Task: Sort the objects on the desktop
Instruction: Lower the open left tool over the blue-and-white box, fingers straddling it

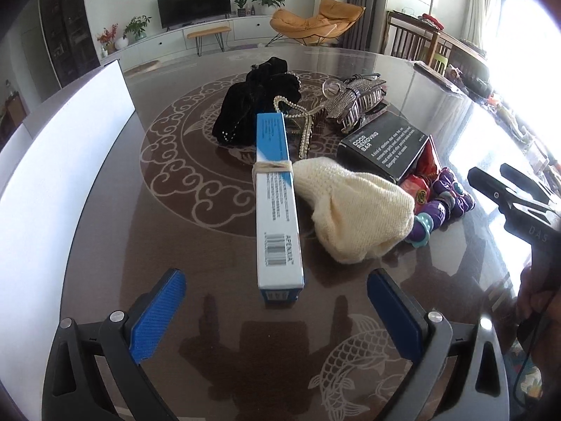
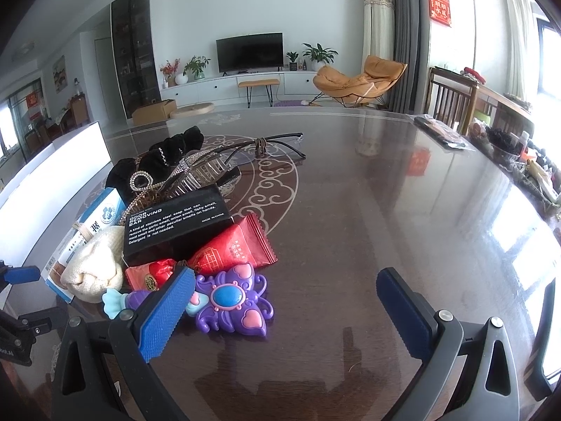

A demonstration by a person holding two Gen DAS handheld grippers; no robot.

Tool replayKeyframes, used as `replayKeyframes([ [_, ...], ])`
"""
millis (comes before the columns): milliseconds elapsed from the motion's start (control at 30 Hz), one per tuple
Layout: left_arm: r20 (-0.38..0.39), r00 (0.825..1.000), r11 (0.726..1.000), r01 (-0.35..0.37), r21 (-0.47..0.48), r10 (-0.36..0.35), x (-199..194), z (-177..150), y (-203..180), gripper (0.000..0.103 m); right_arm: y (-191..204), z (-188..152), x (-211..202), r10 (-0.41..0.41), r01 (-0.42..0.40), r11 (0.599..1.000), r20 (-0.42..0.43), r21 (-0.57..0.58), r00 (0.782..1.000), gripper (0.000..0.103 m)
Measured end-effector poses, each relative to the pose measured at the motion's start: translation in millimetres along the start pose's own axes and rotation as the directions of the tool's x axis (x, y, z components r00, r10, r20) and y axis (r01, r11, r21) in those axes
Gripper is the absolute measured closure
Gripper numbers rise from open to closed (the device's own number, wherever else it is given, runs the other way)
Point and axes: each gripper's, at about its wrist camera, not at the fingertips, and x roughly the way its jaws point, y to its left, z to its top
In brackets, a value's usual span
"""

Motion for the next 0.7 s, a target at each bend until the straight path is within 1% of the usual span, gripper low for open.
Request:
replayKeyframes([
  [67,-0.006,1.0,1.0,0.001,-0.005,-0.001,5.9,11.5,3.6,0.0,-1.2,0.0,0.7,0.002,-0.002,1.0,-0.003,0.005,1.0,0.0],
  [200,-0.078,0.995,0.997,0.051,-0.062,-0.056,25.9,18.3,17.1,0.0,-3.3,-0.4,1.1,0.006,-0.006,1.0,-0.002,0.016,1.0,0.0],
  [300,-0.086,0.994,0.992,0.063,-0.108,-0.072,29.7,19.1,31.3,0.0,-4.8,-0.9,0.4,0.009,-0.009,1.0,0.001,0.026,1.0,0.0],
  [400,-0.084,0.992,0.978,0.072,-0.195,-0.089,30.4,17.6,54.6,0.0,-5.5,-1.3,0.8,0.014,-0.014,0.999,0.002,0.034,1.0,0.0],
  [500,-0.087,0.992,0.959,0.062,-0.277,-0.089,30.5,12.6,79.3,0.0,-7.2,-1.2,1.3,0.018,-0.018,0.999,-0.001,0.04,1.0,0.0],
  [600,-0.083,0.995,0.947,0.033,-0.321,-0.062,26.3,9.1,97.1,0.0,-8.3,-1.2,1.0,0.02,-0.02,0.999,0.0,0.043,1.0,0.0],
  [700,-0.069,0.996,0.93,0.02,-0.366,-0.048,20.6,7.8,112.1,0.0,-7.1,-0.8,1.3,0.017,-0.017,0.999,-0.002,0.041,1.0,0.0],
])
